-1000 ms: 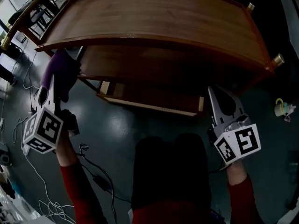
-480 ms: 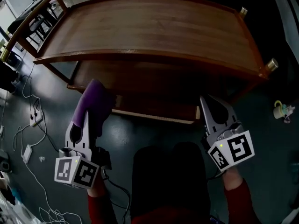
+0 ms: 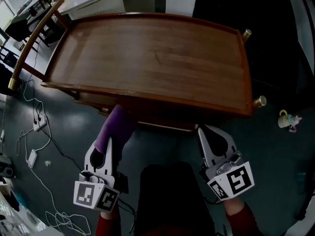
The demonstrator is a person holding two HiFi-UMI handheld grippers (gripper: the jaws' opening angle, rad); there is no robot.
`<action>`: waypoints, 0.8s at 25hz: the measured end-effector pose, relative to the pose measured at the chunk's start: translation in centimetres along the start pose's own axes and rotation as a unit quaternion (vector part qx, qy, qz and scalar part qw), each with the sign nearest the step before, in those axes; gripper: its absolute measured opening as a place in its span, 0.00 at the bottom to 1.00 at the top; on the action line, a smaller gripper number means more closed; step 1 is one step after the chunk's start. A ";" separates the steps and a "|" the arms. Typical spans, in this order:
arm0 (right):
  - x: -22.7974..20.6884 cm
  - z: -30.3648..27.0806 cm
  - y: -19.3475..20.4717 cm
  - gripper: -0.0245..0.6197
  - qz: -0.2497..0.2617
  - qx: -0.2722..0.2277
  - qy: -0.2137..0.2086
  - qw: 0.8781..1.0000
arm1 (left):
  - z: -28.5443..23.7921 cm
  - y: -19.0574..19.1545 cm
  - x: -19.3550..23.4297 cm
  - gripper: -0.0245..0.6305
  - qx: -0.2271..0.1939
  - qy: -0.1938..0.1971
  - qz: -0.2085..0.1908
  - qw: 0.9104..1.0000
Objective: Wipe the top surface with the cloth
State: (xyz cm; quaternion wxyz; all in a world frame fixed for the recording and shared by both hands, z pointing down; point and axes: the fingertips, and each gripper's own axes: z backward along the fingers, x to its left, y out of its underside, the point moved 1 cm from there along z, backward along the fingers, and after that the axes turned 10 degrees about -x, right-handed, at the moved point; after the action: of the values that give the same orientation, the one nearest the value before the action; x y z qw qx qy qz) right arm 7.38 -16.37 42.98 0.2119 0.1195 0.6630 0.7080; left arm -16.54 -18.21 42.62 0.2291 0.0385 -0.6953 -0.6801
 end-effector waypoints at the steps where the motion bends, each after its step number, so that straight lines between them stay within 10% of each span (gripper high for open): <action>1: 1.0 0.7 -0.9 0.06 -0.011 0.005 -0.002 1.000 | 0.7 -0.4 -0.9 0.13 0.012 0.001 0.007 1.000; 7: 4.5 2.9 -8.2 0.06 -0.059 0.018 0.003 0.998 | 4.0 -4.2 -6.0 0.13 0.072 0.028 -0.010 0.997; 20: 6.2 3.5 -27.8 0.06 -0.055 -0.039 0.039 0.997 | 3.2 -22.4 -18.9 0.13 -0.004 0.074 -0.062 0.995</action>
State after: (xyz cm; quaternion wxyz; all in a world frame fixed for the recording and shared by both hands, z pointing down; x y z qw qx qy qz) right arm 7.49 -9.53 15.09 0.2292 0.0468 0.6484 0.7245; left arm -6.64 -9.91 16.11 0.2379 0.1309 -0.6697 -0.6913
